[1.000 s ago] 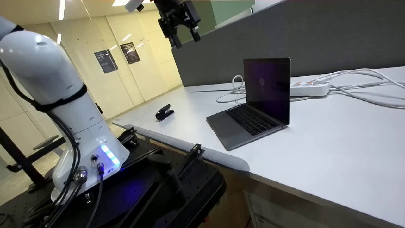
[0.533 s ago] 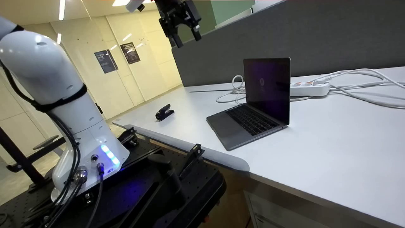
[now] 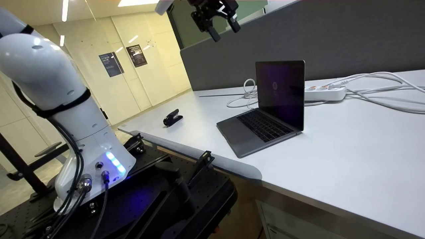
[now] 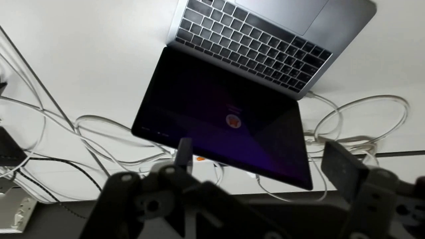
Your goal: Close the laptop on the table
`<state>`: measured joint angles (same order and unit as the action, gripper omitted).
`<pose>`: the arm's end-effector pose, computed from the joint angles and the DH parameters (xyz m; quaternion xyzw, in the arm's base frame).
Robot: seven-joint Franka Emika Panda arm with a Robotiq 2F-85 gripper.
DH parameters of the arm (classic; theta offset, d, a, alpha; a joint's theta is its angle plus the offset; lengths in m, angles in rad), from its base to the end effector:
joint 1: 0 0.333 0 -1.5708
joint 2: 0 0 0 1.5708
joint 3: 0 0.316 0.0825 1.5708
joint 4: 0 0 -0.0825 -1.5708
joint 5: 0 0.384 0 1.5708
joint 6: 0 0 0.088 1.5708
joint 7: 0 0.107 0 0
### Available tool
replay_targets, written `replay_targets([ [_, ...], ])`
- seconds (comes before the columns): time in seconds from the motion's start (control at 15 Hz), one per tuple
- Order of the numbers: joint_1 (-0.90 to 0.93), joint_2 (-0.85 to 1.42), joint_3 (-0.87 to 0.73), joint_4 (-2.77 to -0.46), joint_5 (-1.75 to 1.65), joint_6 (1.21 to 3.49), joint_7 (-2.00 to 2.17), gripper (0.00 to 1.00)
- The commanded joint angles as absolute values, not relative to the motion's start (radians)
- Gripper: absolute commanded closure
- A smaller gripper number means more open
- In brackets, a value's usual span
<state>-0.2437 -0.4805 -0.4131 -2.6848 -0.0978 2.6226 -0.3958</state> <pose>0.3295 -0.2481 0.4130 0.9755 -0.0878 0.1976 0.0411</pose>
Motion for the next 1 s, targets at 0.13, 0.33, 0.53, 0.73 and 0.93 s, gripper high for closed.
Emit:
replay_targets([
  [0.13, -0.181, -0.28, -0.454, -2.491, 0.086, 2.514, -0.397, 0.0],
  [0.33, -0.172, -0.186, -0.45, -2.371, 0.21, 2.358, -0.39, 0.0],
  [0.53, -0.195, -0.09, -0.437, -2.246, 0.294, 2.2, -0.386, 0.0],
  [0.73, -0.231, -0.111, -0.4, -2.284, 0.261, 2.248, -0.374, 0.0],
  [0.93, -0.24, -0.063, -0.392, -2.247, 0.259, 2.241, -0.359, 0.0],
])
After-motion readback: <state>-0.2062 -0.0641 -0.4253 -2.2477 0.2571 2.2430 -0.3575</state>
